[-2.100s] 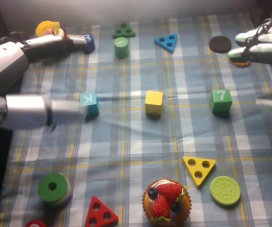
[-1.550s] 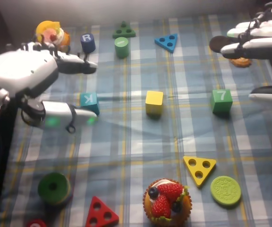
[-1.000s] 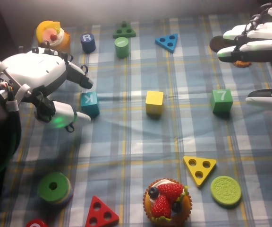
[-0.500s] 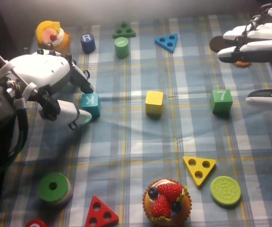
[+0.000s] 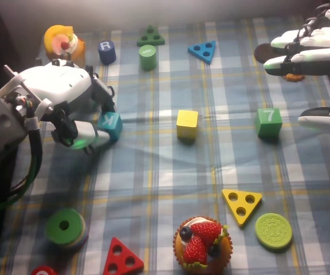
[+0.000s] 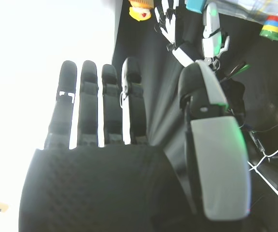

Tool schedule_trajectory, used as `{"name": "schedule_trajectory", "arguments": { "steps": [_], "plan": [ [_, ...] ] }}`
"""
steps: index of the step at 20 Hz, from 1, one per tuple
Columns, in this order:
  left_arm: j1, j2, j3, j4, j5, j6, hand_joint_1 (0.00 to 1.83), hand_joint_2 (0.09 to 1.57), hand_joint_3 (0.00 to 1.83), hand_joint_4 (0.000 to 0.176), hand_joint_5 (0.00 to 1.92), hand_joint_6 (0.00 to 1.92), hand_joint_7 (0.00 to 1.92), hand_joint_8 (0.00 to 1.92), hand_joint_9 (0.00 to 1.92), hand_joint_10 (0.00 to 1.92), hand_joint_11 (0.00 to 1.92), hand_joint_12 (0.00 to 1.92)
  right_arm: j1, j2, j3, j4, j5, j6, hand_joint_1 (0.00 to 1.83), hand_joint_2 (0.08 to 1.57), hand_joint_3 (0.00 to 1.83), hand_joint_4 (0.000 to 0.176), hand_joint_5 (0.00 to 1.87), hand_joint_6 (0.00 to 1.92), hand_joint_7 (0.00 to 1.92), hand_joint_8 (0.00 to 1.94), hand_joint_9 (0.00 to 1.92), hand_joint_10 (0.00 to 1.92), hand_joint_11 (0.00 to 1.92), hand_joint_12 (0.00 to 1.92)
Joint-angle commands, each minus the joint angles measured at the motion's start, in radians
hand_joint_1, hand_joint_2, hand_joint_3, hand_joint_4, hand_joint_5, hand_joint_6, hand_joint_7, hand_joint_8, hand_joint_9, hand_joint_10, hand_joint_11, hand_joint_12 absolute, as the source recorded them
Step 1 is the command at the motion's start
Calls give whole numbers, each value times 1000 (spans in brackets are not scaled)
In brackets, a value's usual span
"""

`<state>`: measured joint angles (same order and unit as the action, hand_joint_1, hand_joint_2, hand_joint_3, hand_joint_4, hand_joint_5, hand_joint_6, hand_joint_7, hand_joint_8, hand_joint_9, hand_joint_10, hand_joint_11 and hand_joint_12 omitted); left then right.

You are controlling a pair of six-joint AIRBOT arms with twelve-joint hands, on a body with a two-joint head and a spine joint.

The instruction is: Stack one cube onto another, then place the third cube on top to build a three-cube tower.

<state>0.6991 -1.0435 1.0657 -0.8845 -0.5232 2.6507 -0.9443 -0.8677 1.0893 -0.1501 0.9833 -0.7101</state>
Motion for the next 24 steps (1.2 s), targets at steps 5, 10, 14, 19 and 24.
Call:
{"name": "schedule_trajectory", "arguments": {
  "steps": [5,10,14,19,24],
  "plan": [
    [-20,-14,6,22,-81,-11,984,1149,0,176,901,1093,694,16,559,16,45,567,10,-1,4,30,116,9,641,1235,2,0,519,2,367,1,340,4,0,974],
    [-61,16,-44,199,-114,-179,993,1136,0,176,928,1054,665,0,485,0,12,555,10,-1,5,32,116,9,602,1240,2,0,522,2,382,5,352,6,0,974],
    [-113,-3,-46,310,-125,-292,1018,1105,0,176,993,952,637,2,421,6,0,413,10,-5,10,31,116,9,596,1238,0,0,539,2,389,2,365,6,0,1008],
    [-160,-77,-11,362,-96,-318,1017,1104,0,176,992,950,638,3,461,3,28,547,10,-17,21,25,116,9,677,1238,0,0,529,0,378,2,360,1,0,994],
    [-160,-118,28,346,-36,-318,1041,1070,0,176,1063,834,640,1,455,1,5,610,18,-20,23,10,116,9,676,1231,0,0,546,3,393,3,369,3,0,1020]
  ]
}}
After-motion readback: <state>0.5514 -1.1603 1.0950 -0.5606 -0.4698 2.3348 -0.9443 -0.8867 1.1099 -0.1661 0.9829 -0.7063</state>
